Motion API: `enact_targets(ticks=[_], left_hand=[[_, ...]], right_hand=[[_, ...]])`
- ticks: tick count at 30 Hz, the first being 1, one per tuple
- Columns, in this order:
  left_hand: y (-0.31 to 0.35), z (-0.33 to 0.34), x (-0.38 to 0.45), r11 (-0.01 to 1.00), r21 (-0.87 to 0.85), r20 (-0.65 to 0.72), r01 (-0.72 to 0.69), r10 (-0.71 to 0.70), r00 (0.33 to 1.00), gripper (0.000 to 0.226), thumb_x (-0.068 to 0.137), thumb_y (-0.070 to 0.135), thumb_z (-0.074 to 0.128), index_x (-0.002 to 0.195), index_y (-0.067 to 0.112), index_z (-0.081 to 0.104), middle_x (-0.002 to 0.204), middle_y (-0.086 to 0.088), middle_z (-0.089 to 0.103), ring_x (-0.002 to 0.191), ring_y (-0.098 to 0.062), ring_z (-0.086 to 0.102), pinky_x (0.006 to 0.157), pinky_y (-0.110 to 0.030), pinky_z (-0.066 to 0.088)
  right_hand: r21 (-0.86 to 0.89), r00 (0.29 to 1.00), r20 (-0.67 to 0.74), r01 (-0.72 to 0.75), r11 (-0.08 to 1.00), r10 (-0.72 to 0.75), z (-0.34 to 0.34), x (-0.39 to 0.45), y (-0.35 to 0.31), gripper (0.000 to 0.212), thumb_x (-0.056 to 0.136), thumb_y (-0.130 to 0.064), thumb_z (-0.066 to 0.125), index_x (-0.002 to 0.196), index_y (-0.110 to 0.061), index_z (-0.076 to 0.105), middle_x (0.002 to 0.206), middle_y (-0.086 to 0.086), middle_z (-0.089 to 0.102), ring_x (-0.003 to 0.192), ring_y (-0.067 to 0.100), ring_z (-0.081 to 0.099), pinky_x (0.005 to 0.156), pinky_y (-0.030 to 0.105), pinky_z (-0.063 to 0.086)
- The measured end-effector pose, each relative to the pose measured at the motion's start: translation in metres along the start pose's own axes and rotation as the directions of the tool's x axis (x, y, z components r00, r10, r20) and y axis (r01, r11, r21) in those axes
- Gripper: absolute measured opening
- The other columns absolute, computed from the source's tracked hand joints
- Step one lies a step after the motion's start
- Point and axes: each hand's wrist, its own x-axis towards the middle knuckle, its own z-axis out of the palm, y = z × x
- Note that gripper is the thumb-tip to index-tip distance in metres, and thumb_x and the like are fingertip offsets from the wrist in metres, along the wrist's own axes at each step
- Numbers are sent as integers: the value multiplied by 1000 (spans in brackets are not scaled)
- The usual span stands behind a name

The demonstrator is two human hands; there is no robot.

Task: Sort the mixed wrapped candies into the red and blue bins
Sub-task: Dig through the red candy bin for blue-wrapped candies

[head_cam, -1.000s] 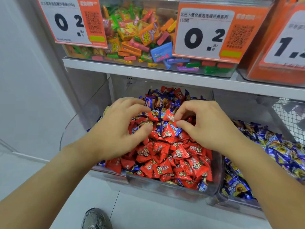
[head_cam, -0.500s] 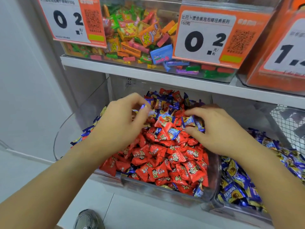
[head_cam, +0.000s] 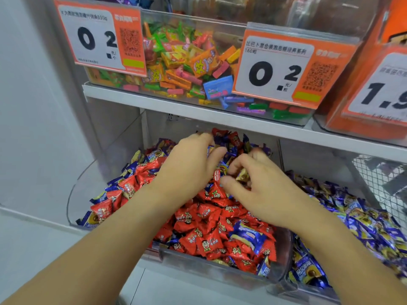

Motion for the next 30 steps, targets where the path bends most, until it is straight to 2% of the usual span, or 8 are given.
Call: enact_targets(ticks=[2, 5, 11, 15, 18, 21, 25, 30], left_hand=[[-5, 3, 2, 999, -5, 103, -34, 35, 994, 19, 98, 28, 56, 106, 13, 64, 96, -6, 59, 94, -27, 58, 80, -38, 42], [-9, 5, -1, 994, 79, 283, -74, 49, 958, 35, 99, 36, 53, 131, 25, 57, 113, -6, 56, 106, -24, 55, 89, -34, 44], [-11, 0, -4, 995, 90, 183, -44, 27, 983, 24, 88, 42, 67, 105, 25, 66, 94, 5, 40, 88, -17, 51, 75, -25, 34], [-5, -16, -10, 999, -29, 47, 17, -16, 999, 17, 87, 40, 68, 94, 26, 60, 93, 7, 50, 78, -11, 50, 64, -23, 31], [7, -32, -25, 991, -129, 126, 31, -15, 992, 17, 85, 41, 69, 83, 30, 56, 71, 10, 65, 56, -8, 55, 52, -22, 42], [22, -33, -43, 973, -229, 300, -38, 107, 948, 17, 86, 32, 68, 96, 37, 54, 72, 14, 62, 45, -10, 45, 47, -18, 39], [24, -19, -56, 977, -171, 476, -129, 197, 857, 23, 86, 26, 59, 102, 42, 62, 77, 21, 56, 64, -3, 52, 57, -13, 35], [17, -11, -60, 975, -93, 497, -202, 221, 839, 33, 74, 61, 72, 99, 41, 64, 93, 19, 59, 89, -1, 56, 75, -15, 43]], right_hand=[[-99, 998, 63, 10, 995, -4, 1, 0, 0, 36, 87, -58, 61, 112, -33, 54, 97, -17, 34, 84, 3, 46, 74, 22, 33], [-136, 995, 99, 21, 991, -8, 0, -1, -2, 33, 87, -56, 65, 109, -32, 57, 96, -14, 37, 88, 6, 44, 75, 26, 35], [-19, 998, 63, 25, 1000, -24, -12, -2, 7, 10, 91, -45, 64, 90, -35, 61, 95, -14, 46, 87, -1, 47, 73, 18, 35], [31, 1000, -12, 8, 999, -8, -25, -5, 17, 10, 92, -44, 63, 91, -35, 59, 99, -16, 59, 88, -3, 51, 72, 22, 35], [114, 998, -62, -16, 993, 24, -26, -7, 21, 14, 87, -46, 70, 87, -34, 62, 94, -21, 65, 82, -5, 55, 71, 22, 39], [169, 996, -92, 5, 986, 10, -23, -6, 24, 21, 77, -47, 79, 85, -33, 65, 83, -16, 68, 74, -1, 61, 68, 22, 46], [227, 996, -88, 31, 973, -11, -20, -6, 25, 29, 77, -37, 83, 101, -30, 69, 81, -14, 71, 72, 0, 63, 75, 23, 52], [203, 999, -51, 3, 979, 7, -23, -9, 26, 27, 76, -28, 86, 99, -34, 72, 82, -16, 70, 76, -2, 62, 76, 16, 48]])
